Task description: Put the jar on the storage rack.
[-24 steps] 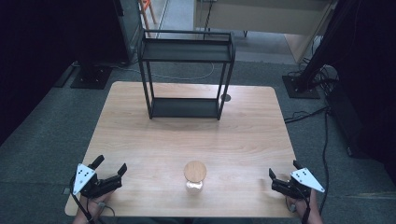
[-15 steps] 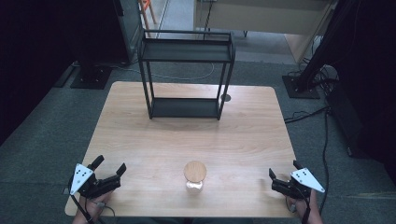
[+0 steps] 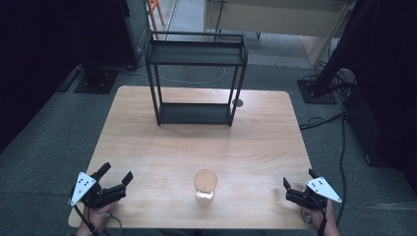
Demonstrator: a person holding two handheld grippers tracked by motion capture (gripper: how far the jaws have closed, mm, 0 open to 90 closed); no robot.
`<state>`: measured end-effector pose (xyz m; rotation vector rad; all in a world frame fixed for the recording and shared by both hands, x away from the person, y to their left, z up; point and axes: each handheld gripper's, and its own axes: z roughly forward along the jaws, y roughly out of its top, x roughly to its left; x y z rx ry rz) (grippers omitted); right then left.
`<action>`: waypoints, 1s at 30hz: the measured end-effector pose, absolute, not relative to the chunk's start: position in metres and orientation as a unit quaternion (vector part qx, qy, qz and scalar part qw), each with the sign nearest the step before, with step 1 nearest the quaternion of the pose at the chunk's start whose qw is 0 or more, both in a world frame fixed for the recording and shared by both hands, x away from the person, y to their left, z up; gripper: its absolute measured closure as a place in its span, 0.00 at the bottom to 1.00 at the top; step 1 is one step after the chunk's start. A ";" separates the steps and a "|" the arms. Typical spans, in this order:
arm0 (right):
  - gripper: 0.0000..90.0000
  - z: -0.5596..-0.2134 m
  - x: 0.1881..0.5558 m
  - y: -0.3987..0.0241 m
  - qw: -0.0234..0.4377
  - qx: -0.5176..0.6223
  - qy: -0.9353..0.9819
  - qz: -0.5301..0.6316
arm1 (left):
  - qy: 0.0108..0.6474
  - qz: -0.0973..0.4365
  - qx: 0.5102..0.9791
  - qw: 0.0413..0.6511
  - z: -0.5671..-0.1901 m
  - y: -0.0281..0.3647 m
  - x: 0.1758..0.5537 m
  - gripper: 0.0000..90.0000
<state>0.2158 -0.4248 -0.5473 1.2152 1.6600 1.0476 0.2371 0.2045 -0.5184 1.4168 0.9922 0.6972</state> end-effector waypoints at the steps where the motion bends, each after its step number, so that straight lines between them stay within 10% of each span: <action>1: 0.03 -0.547 0.216 -0.425 0.404 0.482 0.658 0.415 | 0.424 0.299 0.611 0.598 -0.517 0.202 0.237 0.05; 30: 0.03 -0.547 0.216 -0.425 0.405 0.481 0.658 0.414 | 0.300 0.248 0.675 0.627 -0.506 0.117 0.202 0.05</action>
